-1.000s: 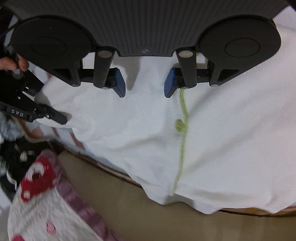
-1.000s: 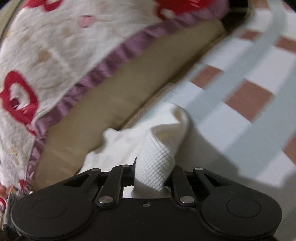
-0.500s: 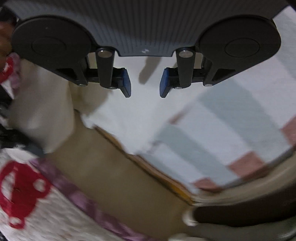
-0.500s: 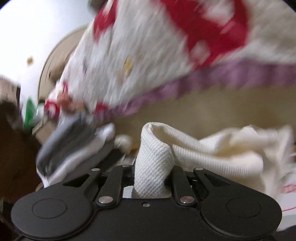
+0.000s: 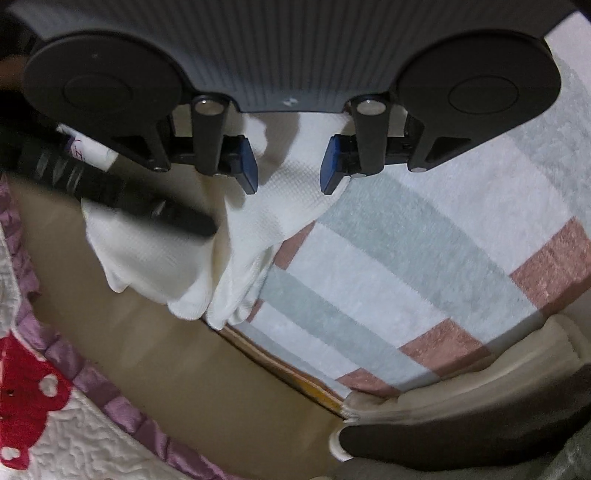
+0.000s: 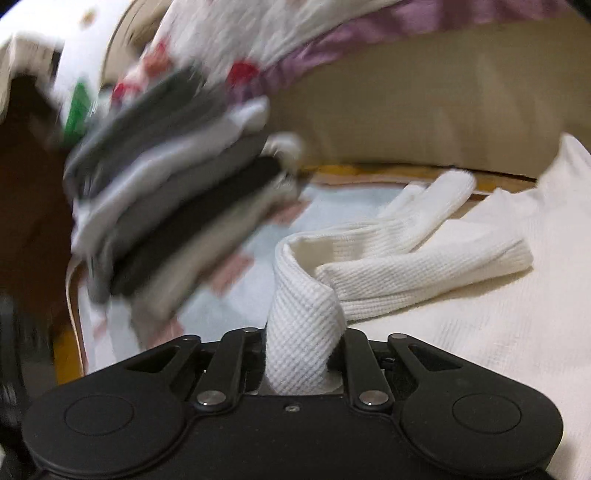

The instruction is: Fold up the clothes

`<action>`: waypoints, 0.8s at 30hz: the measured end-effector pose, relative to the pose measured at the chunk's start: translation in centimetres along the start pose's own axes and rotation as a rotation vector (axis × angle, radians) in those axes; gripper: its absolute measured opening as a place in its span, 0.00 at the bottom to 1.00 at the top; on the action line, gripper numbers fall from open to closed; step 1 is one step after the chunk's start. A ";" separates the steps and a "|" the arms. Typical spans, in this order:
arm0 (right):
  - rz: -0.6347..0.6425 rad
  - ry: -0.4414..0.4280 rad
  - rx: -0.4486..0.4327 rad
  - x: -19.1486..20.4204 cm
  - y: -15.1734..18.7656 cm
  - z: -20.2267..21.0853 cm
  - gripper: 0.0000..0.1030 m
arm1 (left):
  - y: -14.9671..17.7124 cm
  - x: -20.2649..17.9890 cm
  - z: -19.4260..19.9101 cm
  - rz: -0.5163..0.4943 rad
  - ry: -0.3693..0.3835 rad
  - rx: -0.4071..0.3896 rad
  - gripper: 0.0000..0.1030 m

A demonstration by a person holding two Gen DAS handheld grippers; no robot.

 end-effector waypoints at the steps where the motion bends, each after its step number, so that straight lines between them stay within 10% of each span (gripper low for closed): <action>1: 0.006 0.001 0.012 0.0 0.4 0.1 0.22 | 0.1 0.2 -0.1 -0.009 -0.017 0.005 0.34; 6: -0.018 -0.050 0.049 0.1 2.3 2.1 0.46 | -1.1 0.4 1.5 -0.017 -0.016 -0.048 0.37; 10: -0.152 -0.175 0.004 -0.2 4.6 8.1 0.46 | -2.0 -0.3 3.7 -0.048 0.048 -0.101 0.41; 17: 0.071 0.240 -0.064 -3.7 9.3 14.6 0.46 | -2.4 -1.2 7.4 -0.046 0.165 -0.169 0.54; 24: 0.238 0.351 -0.052 -3.6 11.1 15.1 0.46 | -0.6 -3.0 5.5 -0.089 0.194 -0.054 0.65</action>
Point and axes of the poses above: each gripper's, at about its wrist camera, not at the fingertips, and z roughly against the way its jaws point, x to its left, y to its underside, the point moved 10 cm from there along -z, roughly the way its jaws point, and after that the axes turned 3 degrees about -z, right-handed, at the moved point
